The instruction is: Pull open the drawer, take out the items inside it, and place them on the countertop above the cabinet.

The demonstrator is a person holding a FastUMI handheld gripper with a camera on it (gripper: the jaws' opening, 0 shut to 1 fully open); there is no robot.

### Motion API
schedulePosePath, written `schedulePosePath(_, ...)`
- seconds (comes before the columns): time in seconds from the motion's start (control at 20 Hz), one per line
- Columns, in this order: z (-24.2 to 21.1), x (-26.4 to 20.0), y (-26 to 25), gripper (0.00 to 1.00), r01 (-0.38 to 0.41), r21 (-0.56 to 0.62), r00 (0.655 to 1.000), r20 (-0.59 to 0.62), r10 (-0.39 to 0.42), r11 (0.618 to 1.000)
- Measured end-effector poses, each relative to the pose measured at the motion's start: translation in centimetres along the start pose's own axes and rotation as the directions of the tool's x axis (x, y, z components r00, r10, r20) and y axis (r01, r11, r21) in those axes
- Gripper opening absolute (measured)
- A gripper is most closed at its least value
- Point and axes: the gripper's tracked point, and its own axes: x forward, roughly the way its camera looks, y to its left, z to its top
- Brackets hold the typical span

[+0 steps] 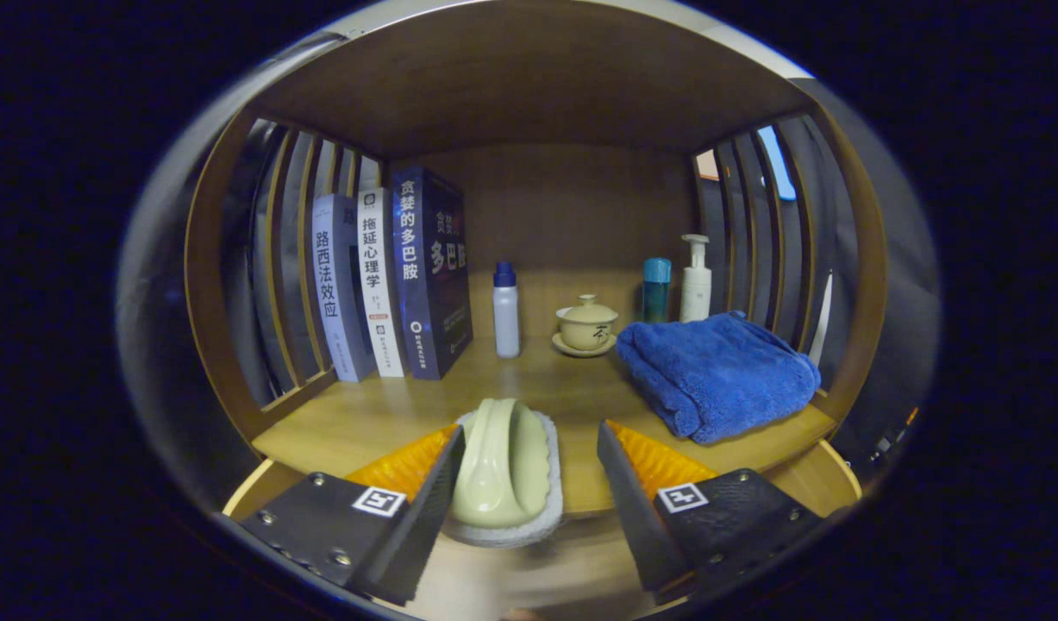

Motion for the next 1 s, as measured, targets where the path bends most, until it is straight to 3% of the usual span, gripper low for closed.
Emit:
schedulePosePath(0.05,0.0,0.1,0.0,1.00,-0.001,0.000,1.000,0.000,0.001,1.000)
schedulePosePath(0.45,2.8,-1.6,0.1,1.00,-0.006,-0.001,0.991,0.137,0.007,1.000)
schedulePosePath(1.0,4.3,-2.9,0.4,1.00,-0.017,0.000,0.975,0.223,0.017,1.000)
